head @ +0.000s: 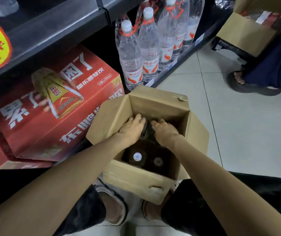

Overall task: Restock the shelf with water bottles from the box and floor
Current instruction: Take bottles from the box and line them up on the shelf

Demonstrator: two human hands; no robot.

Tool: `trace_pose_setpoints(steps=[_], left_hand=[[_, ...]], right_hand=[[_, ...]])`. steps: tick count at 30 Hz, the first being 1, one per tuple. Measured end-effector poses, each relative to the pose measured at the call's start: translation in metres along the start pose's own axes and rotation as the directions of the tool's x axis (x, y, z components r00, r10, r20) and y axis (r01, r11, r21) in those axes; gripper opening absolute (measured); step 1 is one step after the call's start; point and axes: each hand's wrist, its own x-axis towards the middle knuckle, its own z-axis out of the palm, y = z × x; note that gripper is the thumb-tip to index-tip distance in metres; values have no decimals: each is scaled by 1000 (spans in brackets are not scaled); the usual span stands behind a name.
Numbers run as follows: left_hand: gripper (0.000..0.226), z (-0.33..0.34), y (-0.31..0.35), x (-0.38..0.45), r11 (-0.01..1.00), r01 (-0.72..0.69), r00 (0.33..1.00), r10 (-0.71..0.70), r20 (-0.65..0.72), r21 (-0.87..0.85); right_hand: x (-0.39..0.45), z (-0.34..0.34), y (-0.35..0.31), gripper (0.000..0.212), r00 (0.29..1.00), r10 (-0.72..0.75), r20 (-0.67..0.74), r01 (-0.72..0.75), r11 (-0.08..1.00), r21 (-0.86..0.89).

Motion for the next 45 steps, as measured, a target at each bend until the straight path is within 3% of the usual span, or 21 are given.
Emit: trace_pose_setpoints(steps=[9, 13, 19, 27, 32, 34, 37, 45], left_hand=[[55, 3, 4, 22, 998, 56, 998, -56, -3, 14], [57, 2, 4, 17, 998, 4, 999, -6, 45, 55], [50, -12, 6, 1, 999, 42, 997, -43, 57, 27], [35, -54, 3, -36, 992, 63, 997, -59, 39, -112], [23, -89, 2, -64, 966, 54, 997, -65, -34, -253], [17, -107, -1, -77, 951, 64, 995, -85, -57, -302], [17, -129, -9, -96, 950, 53, 989, -93, -116, -307], [25, -206, -19, -159, 961, -127, 966, 64, -249, -247]], right_hand=[[12, 0, -6, 52, 1000, 3, 17, -4, 1000, 31], [12, 3, -10, 53, 1000, 5, 21, -5, 1000, -27], [1, -10, -13, 55, 999, 2, 32, 2, 994, -109], [-36, -45, -24, 64, 995, -80, -56, 70, 985, -155], [-67, -62, -25, 60, 983, -114, -144, 82, 974, -210], [-80, -75, -23, 52, 976, -104, -192, 76, 986, -145], [-103, -98, -19, 39, 938, -153, -311, 126, 987, -105], [-159, -165, -35, 41, 872, -174, -457, 161, 985, -68]])
